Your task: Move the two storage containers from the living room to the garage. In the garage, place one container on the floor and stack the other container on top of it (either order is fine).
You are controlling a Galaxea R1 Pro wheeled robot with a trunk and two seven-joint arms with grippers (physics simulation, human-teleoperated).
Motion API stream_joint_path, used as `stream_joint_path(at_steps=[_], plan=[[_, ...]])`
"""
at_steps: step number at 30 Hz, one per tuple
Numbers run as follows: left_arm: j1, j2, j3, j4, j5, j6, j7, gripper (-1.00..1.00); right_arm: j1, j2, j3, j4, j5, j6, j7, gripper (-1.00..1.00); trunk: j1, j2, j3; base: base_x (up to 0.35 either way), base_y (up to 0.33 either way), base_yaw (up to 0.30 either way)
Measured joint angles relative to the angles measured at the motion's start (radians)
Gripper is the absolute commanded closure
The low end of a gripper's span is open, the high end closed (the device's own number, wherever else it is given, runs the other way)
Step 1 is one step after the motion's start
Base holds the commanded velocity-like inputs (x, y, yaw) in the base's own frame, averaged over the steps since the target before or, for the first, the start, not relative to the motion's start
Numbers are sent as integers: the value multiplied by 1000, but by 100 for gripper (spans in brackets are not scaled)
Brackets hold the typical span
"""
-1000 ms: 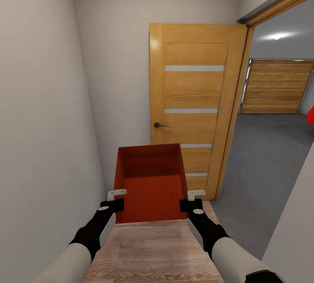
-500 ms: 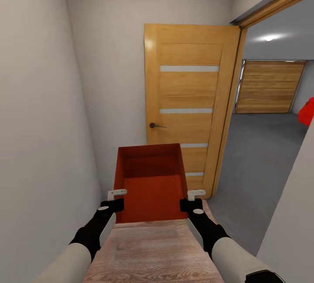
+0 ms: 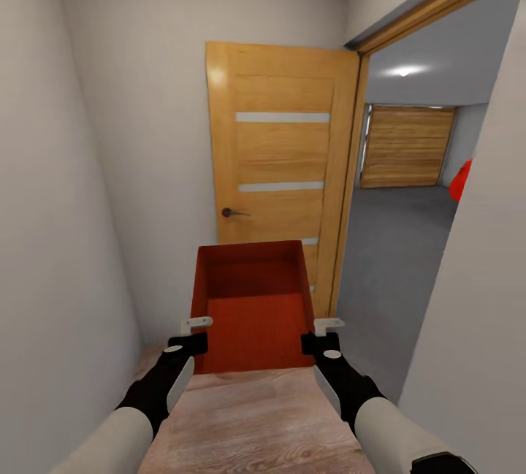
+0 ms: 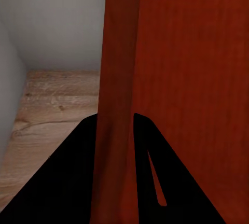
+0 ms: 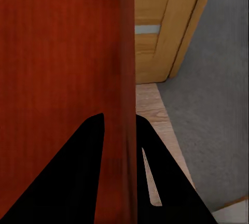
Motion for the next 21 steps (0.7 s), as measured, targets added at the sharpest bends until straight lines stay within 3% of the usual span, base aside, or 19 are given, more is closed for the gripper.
stream_joint_path(at_steps=[21], plan=[[0, 0, 0, 0, 0, -1, 0, 100, 0, 0, 0, 0, 0, -1, 0, 100, 0, 0, 11, 0, 0, -269]])
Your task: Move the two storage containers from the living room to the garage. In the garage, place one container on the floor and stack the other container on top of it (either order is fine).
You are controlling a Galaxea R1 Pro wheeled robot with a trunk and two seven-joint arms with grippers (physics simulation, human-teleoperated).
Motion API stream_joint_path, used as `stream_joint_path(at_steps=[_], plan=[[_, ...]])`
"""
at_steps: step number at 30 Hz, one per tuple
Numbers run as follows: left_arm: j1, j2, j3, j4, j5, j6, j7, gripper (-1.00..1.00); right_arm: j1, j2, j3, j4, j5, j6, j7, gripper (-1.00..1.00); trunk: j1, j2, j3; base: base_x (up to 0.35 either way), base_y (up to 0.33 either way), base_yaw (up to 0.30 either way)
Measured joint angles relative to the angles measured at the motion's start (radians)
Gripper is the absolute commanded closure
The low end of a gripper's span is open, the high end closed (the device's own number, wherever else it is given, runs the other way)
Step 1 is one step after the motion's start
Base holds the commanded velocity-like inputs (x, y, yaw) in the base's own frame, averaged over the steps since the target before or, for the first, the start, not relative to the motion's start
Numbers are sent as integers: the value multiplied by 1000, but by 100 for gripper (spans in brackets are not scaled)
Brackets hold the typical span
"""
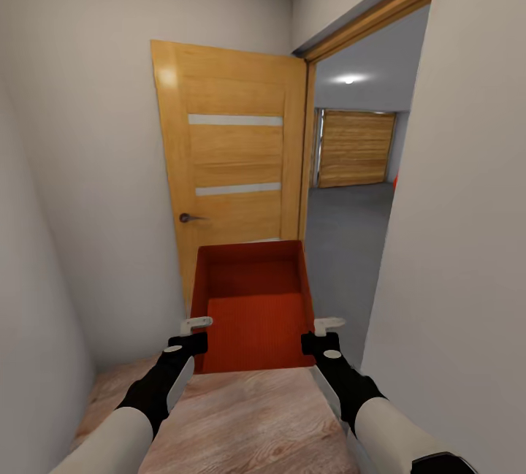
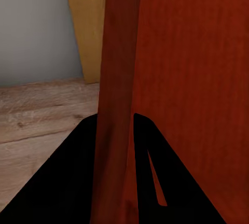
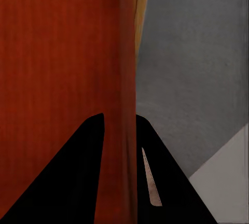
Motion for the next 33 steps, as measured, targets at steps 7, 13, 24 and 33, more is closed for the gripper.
stream_joint_path(at_steps=[7, 13, 24, 33], plan=[[0, 0, 1, 0, -1, 0, -1, 100, 0, 0, 0, 0, 0, 0, 0, 100, 0, 0, 3, 107, 112, -216], [0, 0, 2, 0, -1, 0, -1, 100, 0, 0, 1, 0, -1, 0, 0, 100, 0, 0, 4, 200, 237, -27], [0, 0, 2, 1, 0, 1, -1, 100, 0, 0, 0, 0, 0, 2, 0, 100, 0, 0, 4, 205, 231, -1], [0, 0, 3, 1, 0, 5, -1, 100, 0, 1, 1, 0, -1, 5, -1, 100, 0, 0, 4, 121, 102, -111]])
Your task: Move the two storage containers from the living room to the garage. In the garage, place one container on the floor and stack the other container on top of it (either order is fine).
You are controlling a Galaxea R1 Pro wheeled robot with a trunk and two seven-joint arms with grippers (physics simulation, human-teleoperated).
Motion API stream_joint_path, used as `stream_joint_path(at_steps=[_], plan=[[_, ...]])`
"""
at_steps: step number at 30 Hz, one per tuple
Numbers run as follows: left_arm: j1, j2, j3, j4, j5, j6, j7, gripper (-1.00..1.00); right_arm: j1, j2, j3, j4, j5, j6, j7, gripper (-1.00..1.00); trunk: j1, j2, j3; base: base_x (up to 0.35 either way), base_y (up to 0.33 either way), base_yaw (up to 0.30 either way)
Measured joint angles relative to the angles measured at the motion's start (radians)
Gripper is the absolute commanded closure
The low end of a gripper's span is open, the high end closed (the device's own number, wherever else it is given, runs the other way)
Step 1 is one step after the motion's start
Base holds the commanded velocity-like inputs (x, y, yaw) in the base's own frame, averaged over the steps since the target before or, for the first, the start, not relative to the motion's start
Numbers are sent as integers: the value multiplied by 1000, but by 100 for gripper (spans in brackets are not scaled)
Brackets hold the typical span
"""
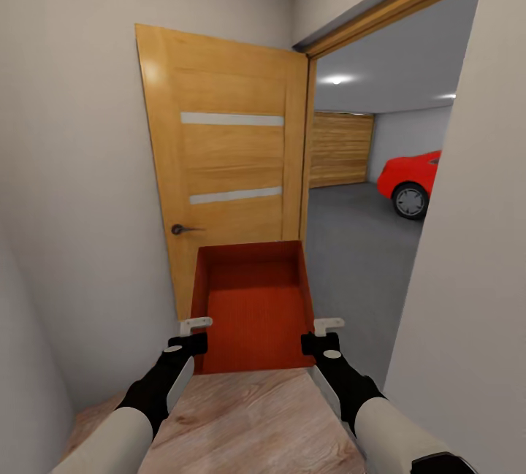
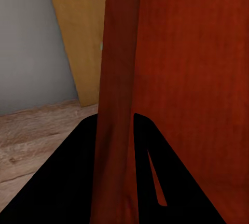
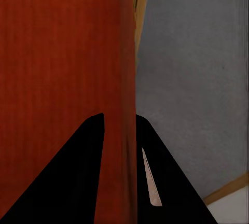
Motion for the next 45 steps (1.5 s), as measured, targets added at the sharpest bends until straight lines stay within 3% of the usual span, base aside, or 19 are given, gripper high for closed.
stream_joint_path(at_steps=[20, 45], plan=[[0, 0, 0, 0, 0, -1, 0, 100, 0, 0, 0, 0, 0, -1, 0, 100, 0, 0, 3, 117, 99, -282], [0, 0, -1, 0, 0, -2, 0, 100, 0, 0, 0, 0, 0, -1, 0, 100, 0, 0, 15, 182, 218, -258]])
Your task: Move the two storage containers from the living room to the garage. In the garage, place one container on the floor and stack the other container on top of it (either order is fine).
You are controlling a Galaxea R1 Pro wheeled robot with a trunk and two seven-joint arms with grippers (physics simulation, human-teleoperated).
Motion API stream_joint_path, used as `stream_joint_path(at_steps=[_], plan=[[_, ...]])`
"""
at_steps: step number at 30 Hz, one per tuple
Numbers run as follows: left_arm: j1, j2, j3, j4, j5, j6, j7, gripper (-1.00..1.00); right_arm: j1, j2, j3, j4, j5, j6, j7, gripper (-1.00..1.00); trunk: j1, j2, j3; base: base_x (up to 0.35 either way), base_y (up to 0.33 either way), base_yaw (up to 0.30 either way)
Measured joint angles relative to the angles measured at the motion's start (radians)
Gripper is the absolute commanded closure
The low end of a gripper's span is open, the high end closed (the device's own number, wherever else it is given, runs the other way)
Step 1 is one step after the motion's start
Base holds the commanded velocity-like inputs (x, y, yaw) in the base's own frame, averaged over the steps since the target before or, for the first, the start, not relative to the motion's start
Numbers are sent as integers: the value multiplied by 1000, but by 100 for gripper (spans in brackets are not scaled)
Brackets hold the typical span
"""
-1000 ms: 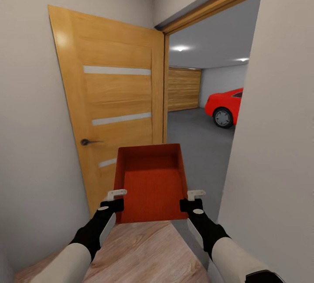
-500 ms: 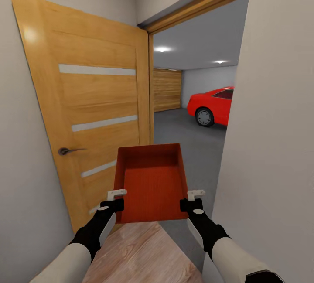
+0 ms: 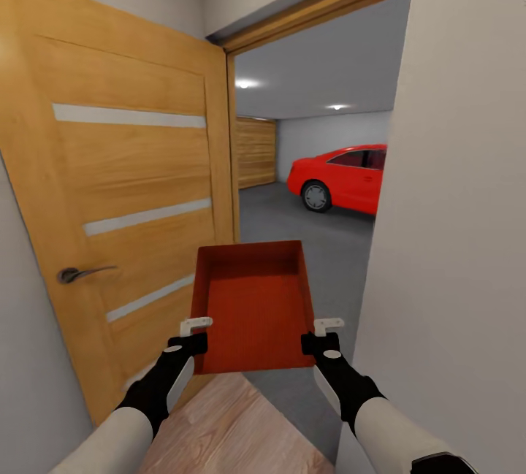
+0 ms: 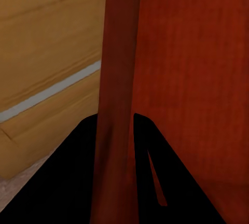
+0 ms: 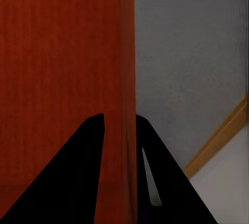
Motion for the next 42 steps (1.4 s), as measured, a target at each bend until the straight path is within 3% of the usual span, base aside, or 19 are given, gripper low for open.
stream_joint_path(at_steps=[25, 42], plan=[[0, 0, 0, -1, -1, 0, 0, 100, 0, 0, -1, 0, 0, -1, 0, 100, 0, 0, 13, 186, 197, -251], [0, 0, -1, -1, 0, -4, 0, 100, 0, 0, -1, 0, 1, -4, 1, 100, 0, 0, 14, 187, 206, -16]])
